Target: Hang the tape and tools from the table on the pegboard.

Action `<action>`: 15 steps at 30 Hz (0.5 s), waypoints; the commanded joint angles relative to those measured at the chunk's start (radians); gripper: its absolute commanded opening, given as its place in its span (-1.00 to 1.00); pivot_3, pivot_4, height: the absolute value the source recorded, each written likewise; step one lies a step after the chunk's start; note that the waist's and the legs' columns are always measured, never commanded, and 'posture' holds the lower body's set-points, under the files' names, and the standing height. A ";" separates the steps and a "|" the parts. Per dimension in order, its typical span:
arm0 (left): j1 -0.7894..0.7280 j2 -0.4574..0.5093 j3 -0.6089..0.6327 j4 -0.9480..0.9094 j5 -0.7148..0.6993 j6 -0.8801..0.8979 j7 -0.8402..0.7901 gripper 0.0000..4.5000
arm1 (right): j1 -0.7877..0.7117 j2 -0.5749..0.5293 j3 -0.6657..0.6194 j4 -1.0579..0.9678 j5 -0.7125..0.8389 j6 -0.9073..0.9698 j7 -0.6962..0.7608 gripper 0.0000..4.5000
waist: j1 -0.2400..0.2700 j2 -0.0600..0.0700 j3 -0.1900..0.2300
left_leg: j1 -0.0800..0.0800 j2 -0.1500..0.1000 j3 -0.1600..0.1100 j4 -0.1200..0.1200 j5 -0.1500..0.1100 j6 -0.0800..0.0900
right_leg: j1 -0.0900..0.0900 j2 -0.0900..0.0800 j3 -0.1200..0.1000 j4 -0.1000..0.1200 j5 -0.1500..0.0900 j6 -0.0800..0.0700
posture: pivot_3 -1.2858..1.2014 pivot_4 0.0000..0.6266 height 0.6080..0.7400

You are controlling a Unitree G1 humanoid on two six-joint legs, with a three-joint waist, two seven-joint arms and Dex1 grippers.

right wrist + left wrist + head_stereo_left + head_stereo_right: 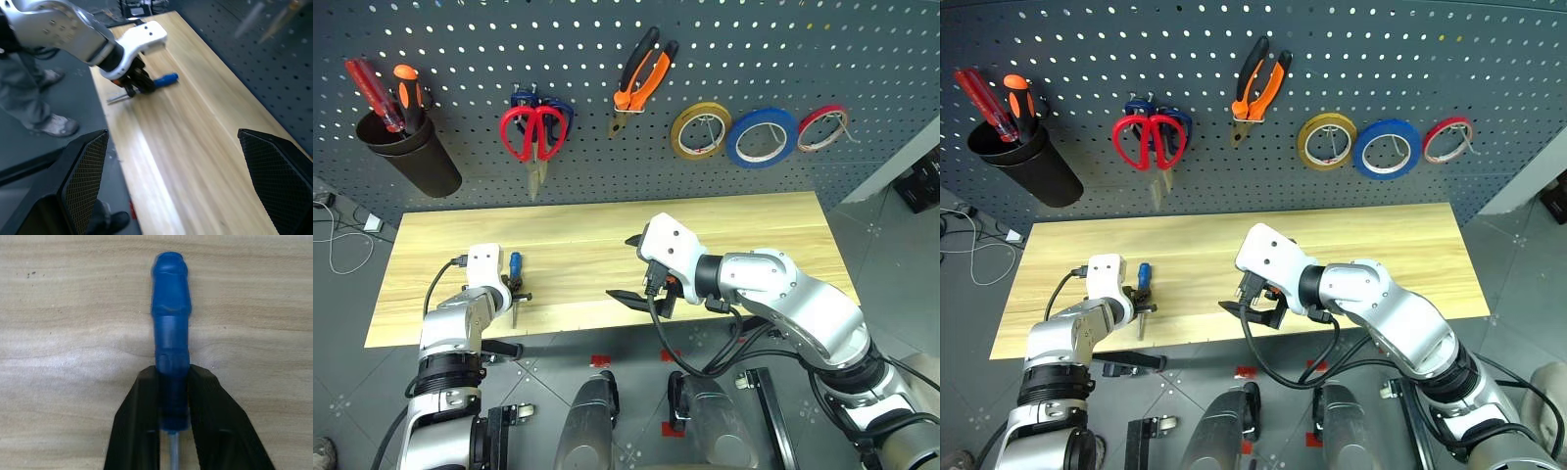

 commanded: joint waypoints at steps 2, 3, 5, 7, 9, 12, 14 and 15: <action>0.080 0.019 0.017 -0.177 0.032 -0.113 0.042 -0.79 | 0.006 -0.018 -0.038 -0.029 -0.007 -0.044 0.014 1.00 | -0.001 -0.001 -0.001 | 0.000 0.000 0.000 0.000 0.000 0.000 | 0.000 0.000 0.000 0.000 0.000 0.000 | -0.04 -0.21 1.00; 0.117 0.019 0.014 -0.232 0.052 -0.162 0.058 -0.79 | 0.012 -0.021 -0.048 -0.033 -0.004 -0.046 0.014 1.00 | -0.001 -0.002 -0.001 | 0.000 0.000 0.000 0.000 0.000 0.000 | 0.000 0.000 0.000 0.000 0.000 0.000 | -0.04 -0.22 1.00; 0.192 0.018 0.002 -0.338 0.095 -0.252 0.083 -0.79 | 0.028 -0.025 -0.070 -0.041 0.005 -0.050 0.013 1.00 | -0.001 -0.003 -0.004 | 0.000 0.000 0.000 0.000 0.000 0.000 | 0.000 0.000 0.000 0.000 0.000 0.000 | -0.03 -0.23 1.00; 0.295 -0.006 0.010 -0.485 0.157 -0.388 0.145 -0.79 | 0.053 -0.015 -0.108 -0.058 0.017 -0.069 0.007 1.00 | -0.001 -0.006 -0.007 | 0.000 0.000 0.000 -0.001 0.000 -0.001 | 0.000 0.000 0.000 -0.001 0.000 0.000 | -0.02 -0.24 1.00; 0.398 -0.032 0.018 -0.628 0.236 -0.552 0.217 -0.79 | 0.077 0.001 -0.149 -0.072 0.025 -0.098 -0.004 1.00 | 0.001 -0.007 -0.009 | 0.000 0.000 0.001 -0.001 0.000 -0.001 | 0.000 -0.001 0.000 -0.003 0.000 0.000 | -0.01 -0.23 1.00; 0.447 -0.065 0.037 -0.707 0.274 -0.639 0.275 -0.79 | 0.093 0.025 -0.188 -0.077 0.030 -0.127 -0.010 1.00 | 0.010 -0.007 -0.011 | 0.000 0.000 0.000 -0.001 -0.002 0.002 | 0.001 -0.001 0.000 -0.003 0.000 -0.001 | 0.01 -0.23 1.00; 0.358 -0.048 0.077 -0.721 0.271 -0.634 0.305 -0.79 | 0.059 0.104 -0.252 -0.068 0.058 -0.127 -0.060 1.00 | 0.023 -0.007 -0.012 | 0.000 0.000 -0.001 -0.001 -0.003 0.003 | 0.001 -0.001 -0.001 -0.001 0.001 -0.001 | 0.01 -0.24 1.00; 0.298 -0.026 0.091 -0.713 0.263 -0.639 0.307 -0.79 | 0.039 0.127 -0.266 -0.061 0.063 -0.123 -0.075 1.00 | 0.029 -0.007 -0.012 | 0.000 0.000 -0.001 0.000 -0.002 0.003 | 0.001 0.000 -0.002 0.001 0.001 -0.001 | 0.01 -0.24 1.00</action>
